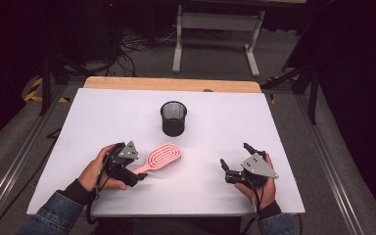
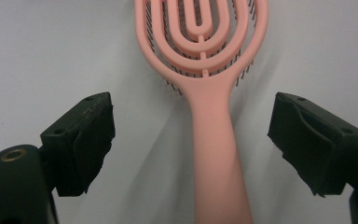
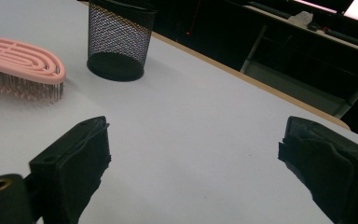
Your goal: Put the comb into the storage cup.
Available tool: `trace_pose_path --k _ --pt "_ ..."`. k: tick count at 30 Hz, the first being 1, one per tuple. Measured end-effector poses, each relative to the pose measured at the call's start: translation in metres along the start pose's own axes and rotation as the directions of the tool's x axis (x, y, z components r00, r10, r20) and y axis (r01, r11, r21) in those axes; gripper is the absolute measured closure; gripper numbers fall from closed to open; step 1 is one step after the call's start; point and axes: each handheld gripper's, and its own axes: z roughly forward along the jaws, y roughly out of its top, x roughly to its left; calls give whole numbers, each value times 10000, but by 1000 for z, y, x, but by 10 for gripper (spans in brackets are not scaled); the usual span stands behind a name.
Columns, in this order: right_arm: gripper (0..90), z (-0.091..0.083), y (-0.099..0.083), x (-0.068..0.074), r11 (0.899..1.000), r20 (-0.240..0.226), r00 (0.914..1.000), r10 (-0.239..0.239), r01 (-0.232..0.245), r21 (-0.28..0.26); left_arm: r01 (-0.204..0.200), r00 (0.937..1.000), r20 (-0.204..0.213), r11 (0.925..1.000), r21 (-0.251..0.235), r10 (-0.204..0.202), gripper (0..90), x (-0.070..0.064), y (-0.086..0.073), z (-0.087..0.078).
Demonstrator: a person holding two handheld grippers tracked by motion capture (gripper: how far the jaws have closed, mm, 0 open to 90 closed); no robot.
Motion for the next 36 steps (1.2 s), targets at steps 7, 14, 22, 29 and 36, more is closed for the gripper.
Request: trace_pose_path --k 7,14,22,29,36 --pt "83 1 0 1 10000 -84 10000 -40 40 55 -137 9998 162 9994 304 132 156 1 5 7" --pt "83 1 0 1 10000 -88 10000 -12 13 89 -124 9995 287 9979 637 106 189 1 7 10" --pt "83 2 0 2 9999 -156 9999 -34 35 125 -196 9991 386 9946 1024 158 300 2 12 12" --pt "83 2 -1 2 9999 -250 9997 -53 56 139 -232 9980 612 9876 1551 138 407 1 17 19" --pt "83 2 -1 1 9999 -234 9997 -38 42 152 -266 9973 715 9839 1768 141 453 0 19 23"
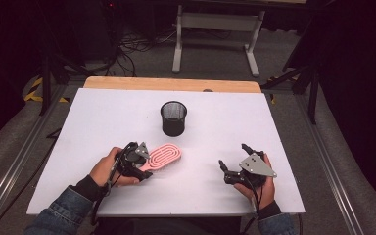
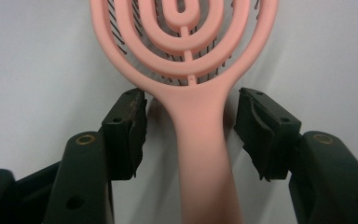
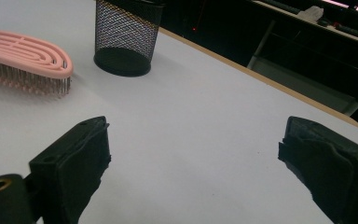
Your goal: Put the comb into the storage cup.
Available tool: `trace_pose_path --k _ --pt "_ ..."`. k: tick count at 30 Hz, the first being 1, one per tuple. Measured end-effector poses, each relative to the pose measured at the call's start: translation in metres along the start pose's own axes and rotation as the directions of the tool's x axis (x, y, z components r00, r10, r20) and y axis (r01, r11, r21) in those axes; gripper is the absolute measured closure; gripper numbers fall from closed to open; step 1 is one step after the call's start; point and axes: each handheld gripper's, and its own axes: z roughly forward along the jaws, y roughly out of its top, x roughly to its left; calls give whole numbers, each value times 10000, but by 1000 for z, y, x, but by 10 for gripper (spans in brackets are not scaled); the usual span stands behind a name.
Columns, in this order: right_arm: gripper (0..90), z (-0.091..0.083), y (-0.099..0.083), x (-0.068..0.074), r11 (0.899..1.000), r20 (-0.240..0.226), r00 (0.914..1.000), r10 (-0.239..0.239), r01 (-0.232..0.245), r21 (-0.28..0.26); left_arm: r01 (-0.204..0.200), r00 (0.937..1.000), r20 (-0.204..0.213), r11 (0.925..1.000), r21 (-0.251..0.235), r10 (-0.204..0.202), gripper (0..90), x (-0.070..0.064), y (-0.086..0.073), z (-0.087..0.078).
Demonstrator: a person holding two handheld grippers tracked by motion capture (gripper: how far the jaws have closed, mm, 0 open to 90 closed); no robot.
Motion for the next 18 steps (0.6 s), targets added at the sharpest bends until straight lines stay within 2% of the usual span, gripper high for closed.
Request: trace_pose_path --k 18 --pt "84 1 0 1 10000 -141 9999 3 -2 59 -9 9997 242 9998 -214 14 595 2 -1 1"
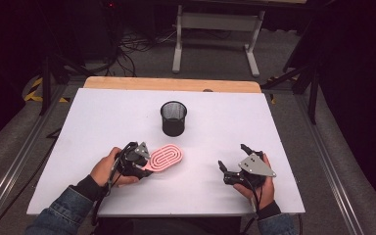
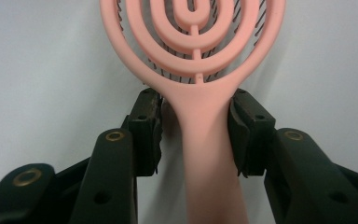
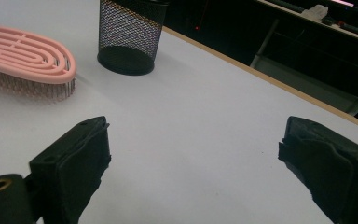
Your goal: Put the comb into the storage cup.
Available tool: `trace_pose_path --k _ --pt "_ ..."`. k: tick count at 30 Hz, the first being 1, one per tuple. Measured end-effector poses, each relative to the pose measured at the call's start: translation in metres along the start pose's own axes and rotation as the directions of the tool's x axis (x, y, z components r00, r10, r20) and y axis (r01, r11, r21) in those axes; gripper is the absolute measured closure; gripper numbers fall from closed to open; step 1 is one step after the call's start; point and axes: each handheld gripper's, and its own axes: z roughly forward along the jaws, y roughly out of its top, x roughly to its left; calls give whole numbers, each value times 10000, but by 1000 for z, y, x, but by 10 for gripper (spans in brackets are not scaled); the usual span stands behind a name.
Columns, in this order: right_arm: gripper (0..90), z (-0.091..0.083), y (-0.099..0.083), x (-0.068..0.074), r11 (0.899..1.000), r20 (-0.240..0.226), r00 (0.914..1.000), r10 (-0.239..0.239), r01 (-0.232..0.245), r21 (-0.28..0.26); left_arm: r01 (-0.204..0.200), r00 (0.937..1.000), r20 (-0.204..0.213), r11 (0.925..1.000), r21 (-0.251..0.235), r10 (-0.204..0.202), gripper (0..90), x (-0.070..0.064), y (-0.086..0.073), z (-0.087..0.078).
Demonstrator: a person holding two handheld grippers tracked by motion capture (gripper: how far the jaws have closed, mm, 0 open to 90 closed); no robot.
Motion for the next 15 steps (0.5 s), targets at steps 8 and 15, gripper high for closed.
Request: trace_pose_path --k 8,15 --pt "84 0 0 -1 10000 87 10000 22 -21 -29 -89 9999 -65 9999 -77 89 687 -1 -1 -1" --pt "84 0 0 0 10000 20 10000 -35 35 11 -313 9989 -354 9995 -105 309 693 -4 -2 -2"
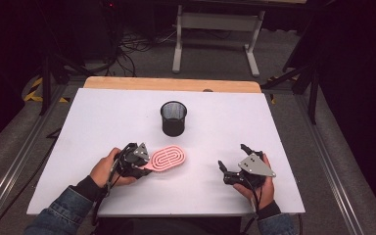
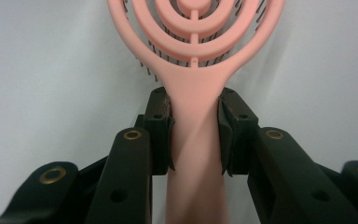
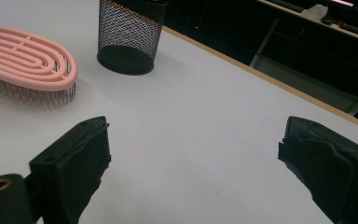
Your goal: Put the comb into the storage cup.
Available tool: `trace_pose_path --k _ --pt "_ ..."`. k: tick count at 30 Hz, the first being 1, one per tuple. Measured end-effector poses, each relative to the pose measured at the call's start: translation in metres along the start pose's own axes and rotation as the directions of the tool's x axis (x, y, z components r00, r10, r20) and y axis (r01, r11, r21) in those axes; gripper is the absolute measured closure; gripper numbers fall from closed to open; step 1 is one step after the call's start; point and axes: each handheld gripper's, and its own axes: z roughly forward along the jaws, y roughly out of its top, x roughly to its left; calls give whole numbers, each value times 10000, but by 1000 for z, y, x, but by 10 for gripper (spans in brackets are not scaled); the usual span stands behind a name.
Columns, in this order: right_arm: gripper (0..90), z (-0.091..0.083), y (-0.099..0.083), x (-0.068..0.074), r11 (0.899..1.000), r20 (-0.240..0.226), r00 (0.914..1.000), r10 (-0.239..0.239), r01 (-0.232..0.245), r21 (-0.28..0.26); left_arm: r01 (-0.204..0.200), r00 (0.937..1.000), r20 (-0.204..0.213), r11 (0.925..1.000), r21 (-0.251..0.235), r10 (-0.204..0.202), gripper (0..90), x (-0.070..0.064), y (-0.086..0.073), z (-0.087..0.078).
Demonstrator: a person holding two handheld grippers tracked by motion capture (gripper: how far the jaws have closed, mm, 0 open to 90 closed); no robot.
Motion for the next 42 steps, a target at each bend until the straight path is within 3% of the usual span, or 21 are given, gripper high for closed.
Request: trace_pose_path --k 11,21,23,35,42 --pt "83 -1 0 -2 9997 142 9997 212 -211 -127 20 9973 -724 9951 -993 -92 695 0 -4 -9" --pt "83 -1 1 -1 9996 96 9997 217 -215 -194 -196 9953 -969 9869 -1599 41 696 -2 -9 -21" --pt "82 -2 1 -2 9996 79 9998 194 -192 -207 -112 9937 -1115 9838 -1787 -89 696 -3 -11 -24" --pt "82 -2 2 -2 9991 -11 9996 296 -296 -296 -384 9886 -1505 9653 -2582 -9 696 -6 -14 -36" --pt "81 -2 2 -2 9992 -72 9996 275 -277 -298 -470 9826 -1855 9500 -3088 -116 696 -8 -16 -41"
